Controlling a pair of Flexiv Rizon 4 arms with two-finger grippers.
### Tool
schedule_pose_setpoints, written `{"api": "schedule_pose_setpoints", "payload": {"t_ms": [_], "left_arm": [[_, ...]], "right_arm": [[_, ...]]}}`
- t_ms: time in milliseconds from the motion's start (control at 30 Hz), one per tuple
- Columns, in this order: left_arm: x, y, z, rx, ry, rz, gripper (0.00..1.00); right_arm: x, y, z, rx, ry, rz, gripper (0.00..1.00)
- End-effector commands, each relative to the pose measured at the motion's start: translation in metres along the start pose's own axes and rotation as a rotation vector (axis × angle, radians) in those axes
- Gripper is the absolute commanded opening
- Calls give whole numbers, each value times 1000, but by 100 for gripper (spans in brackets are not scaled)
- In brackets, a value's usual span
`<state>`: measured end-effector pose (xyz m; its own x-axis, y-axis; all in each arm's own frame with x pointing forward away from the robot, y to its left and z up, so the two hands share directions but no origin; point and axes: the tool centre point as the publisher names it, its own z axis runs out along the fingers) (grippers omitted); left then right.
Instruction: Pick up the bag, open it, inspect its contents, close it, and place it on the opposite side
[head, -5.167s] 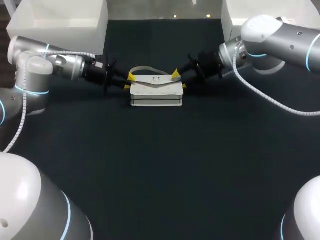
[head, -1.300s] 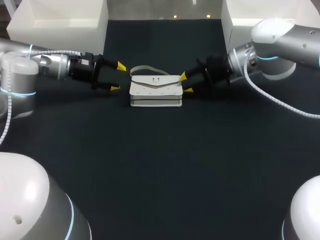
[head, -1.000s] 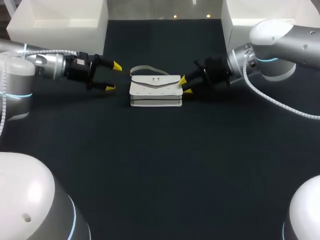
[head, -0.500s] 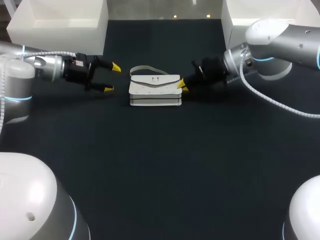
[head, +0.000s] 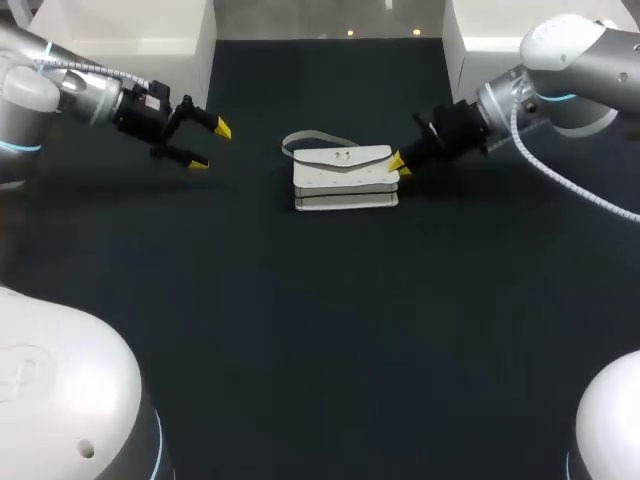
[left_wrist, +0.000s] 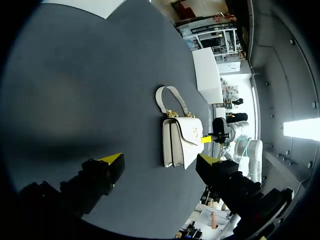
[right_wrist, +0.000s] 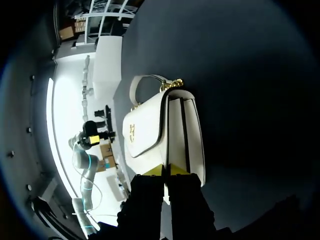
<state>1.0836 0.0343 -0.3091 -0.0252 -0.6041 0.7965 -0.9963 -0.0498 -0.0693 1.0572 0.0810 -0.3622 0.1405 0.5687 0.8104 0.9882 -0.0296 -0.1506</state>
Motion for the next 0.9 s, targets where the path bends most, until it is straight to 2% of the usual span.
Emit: {"api": "schedule_pose_setpoints", "payload": {"t_ms": [33,567,600,633,900], "left_arm": [[15,-5,-18,-130,-165,11,100],[15,-5,-18,-130,-165,11,100],[14,-7,-21,-152,-157,28,100],[12,-9,-25,-129,-189,17,100],[6,-10,-55,-137,-370,80,100]], "right_arm": [[0,5,-14,23,5,2,0],[0,5,-14,23,5,2,0],[0,5,-14,23,5,2,0],[-4,7,-18,21,3,2,0],[-34,23,-74,-28,-57,-27,0]]}}
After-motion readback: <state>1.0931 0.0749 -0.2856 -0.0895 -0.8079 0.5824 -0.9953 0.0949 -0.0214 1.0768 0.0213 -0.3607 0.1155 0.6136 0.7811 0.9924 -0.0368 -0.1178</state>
